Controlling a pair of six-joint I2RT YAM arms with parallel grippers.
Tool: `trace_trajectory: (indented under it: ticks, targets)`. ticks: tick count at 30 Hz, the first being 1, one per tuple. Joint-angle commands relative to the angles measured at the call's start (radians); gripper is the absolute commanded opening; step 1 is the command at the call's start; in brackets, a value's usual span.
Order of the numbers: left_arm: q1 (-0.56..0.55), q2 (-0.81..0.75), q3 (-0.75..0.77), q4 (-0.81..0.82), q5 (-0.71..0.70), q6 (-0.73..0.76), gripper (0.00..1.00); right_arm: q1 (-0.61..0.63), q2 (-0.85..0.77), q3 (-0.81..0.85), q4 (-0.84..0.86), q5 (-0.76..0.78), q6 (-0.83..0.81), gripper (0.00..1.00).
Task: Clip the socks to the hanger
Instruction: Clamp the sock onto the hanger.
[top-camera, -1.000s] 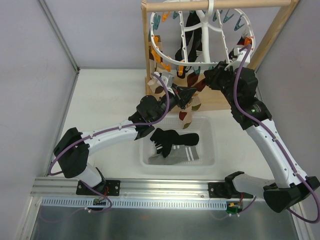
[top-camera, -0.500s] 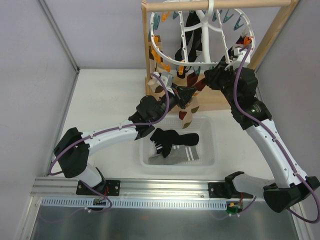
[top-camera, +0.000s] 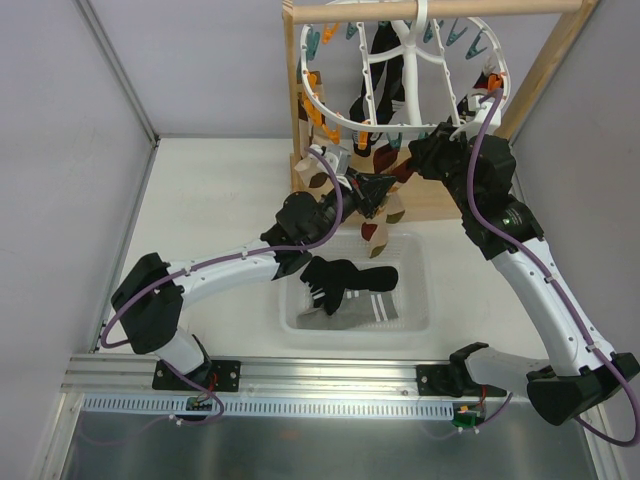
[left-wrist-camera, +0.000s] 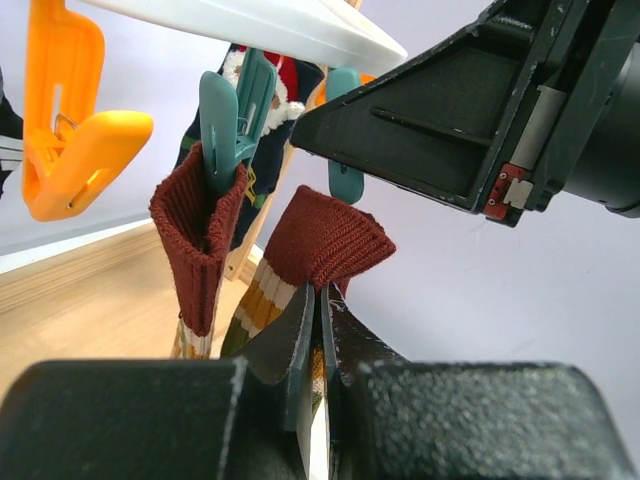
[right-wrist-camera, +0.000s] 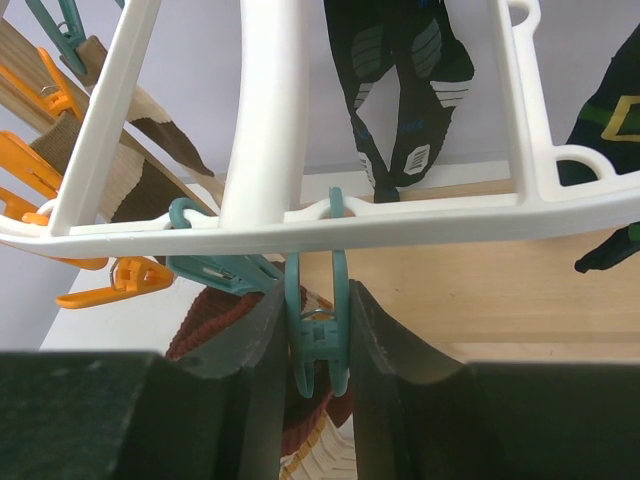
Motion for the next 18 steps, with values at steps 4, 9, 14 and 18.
trace_trajectory:
  ticks: [4, 9, 14, 18]
  targets:
    - [-0.013, 0.005, 0.046, 0.092, -0.020, 0.027, 0.00, -0.006, -0.013, 0.014, -0.061, 0.061, 0.047, 0.01]
    - [-0.015, 0.008, 0.056, 0.103, -0.020, 0.024, 0.00, -0.004, -0.015, 0.009, -0.063, 0.068, 0.041, 0.01]
    - [-0.018, 0.005, 0.040, 0.125, -0.031, 0.021, 0.00, -0.006, -0.013, 0.009, -0.058, 0.065, 0.037, 0.01]
    - [-0.018, 0.001, 0.045, 0.132, -0.029, 0.030, 0.00, -0.004, -0.012, 0.008, -0.058, 0.068, 0.029, 0.01]
